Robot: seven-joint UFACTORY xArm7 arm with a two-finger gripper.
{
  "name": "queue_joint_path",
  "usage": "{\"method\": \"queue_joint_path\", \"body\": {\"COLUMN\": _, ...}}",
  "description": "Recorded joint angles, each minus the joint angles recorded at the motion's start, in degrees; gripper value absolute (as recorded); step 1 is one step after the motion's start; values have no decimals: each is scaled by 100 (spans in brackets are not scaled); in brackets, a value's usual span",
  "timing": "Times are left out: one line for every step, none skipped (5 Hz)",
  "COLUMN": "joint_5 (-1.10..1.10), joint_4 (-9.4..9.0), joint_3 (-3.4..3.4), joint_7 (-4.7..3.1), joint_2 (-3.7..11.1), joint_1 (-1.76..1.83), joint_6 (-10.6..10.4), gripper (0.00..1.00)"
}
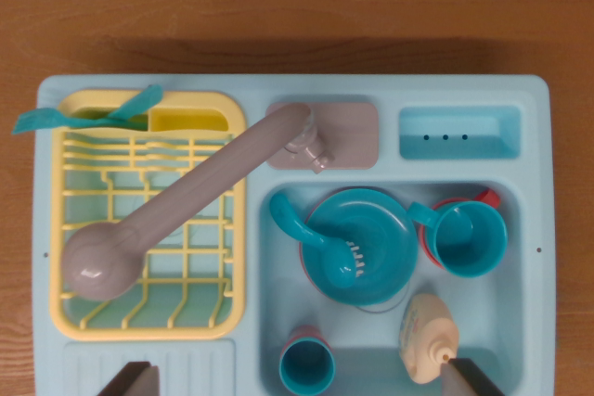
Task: Pick detergent from the sink
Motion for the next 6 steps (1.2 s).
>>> {"method": "queue_joint_path", "body": {"joint_5": 9, "joint_4": -114, "joint_3": -24, "joint_7": -17, "joint_2": 22, "joint_1": -19, "joint_6": -117, "gripper": 0}}
{"method": "queue_joint_path", "body": {"joint_5": 9, "joint_4": -114, "joint_3": -24, "joint_7": -17, "joint_2": 22, "joint_1": -19, "joint_6": -117, "gripper": 0}}
{"method": "queue_joint_path", "body": {"joint_5": 19, "joint_4": -253, "joint_3": -53, "joint_7": -38, "joint_2": 48, "joint_1": -41, "joint_6": -259, "gripper": 0}}
{"method": "queue_joint_path", "body": {"joint_5": 19, "joint_4": -253, "joint_3": -53, "joint_7": -38, "joint_2": 48, "joint_1": -41, "joint_6": -259, "gripper": 0}}
{"method": "queue_joint_path", "body": {"joint_5": 33, "joint_4": -434, "joint_3": -90, "joint_7": -65, "joint_2": 82, "joint_1": -71, "joint_6": -445, "gripper": 0}}
{"method": "queue_joint_path", "body": {"joint_5": 33, "joint_4": -434, "joint_3": -90, "joint_7": -65, "joint_2": 82, "joint_1": -71, "joint_6": -445, "gripper": 0}}
